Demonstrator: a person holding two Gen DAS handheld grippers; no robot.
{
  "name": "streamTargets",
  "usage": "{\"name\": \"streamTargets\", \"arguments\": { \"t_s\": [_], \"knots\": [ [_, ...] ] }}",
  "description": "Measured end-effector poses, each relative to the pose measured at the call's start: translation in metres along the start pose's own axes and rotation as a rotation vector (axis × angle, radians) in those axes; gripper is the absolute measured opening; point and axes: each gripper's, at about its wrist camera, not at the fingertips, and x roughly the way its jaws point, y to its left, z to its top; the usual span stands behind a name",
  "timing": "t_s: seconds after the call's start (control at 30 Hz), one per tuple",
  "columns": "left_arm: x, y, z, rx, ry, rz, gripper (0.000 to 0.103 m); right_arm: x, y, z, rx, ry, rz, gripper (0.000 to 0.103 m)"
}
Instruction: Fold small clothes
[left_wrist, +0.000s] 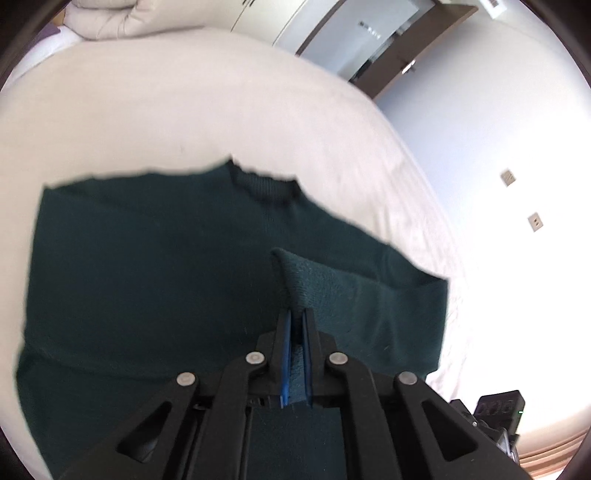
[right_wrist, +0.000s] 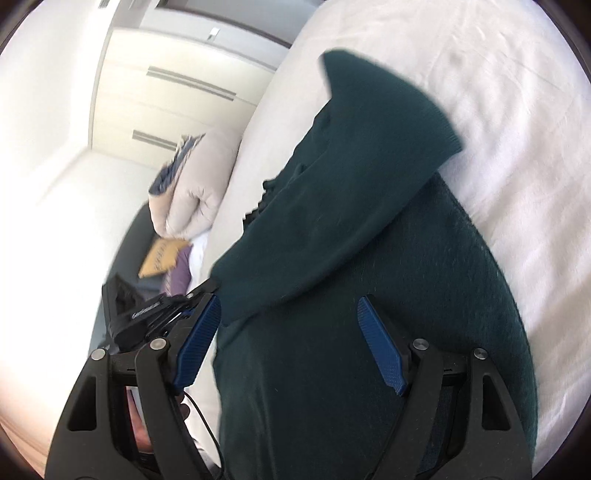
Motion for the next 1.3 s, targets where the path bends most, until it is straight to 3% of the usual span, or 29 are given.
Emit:
{"name": "streamTargets", "arguments": {
  "t_s": [0.2, 0.47, 0.83, 1.03, 1.3],
  "knots": [
    [-0.022, 0.025, 0.016, -0.021, -0.051, -0.009, 0.005, 0.017, -0.007, 0.014, 0.104, -0.018, 0.048, 0.077],
    [-0.035, 0.081, 0.029, -0.151, -0.119, 0.008, 0.005, 0.032, -0.013, 0.045, 0.216, -0.099, 0.092, 0.078],
    [-0.001, 0.123, 0.018, -0.215, -0.047, 0.040, 0.005, 0.036, -0.028, 0.058, 0.367, -0.150, 0.179, 0.079],
    [0.006, 0.123, 0.015, -0.201, -0.023, 0.034, 0.005, 0.028, -0.021, 0.048, 0.364, -0.114, 0.119, 0.079],
    [-0.001, 0.130, 0.007, -0.200, -0.007, 0.031, 0.005, 0.027, -0.019, 0.071, 0.293, -0.149, 0.022, 0.078]
  ]
}}
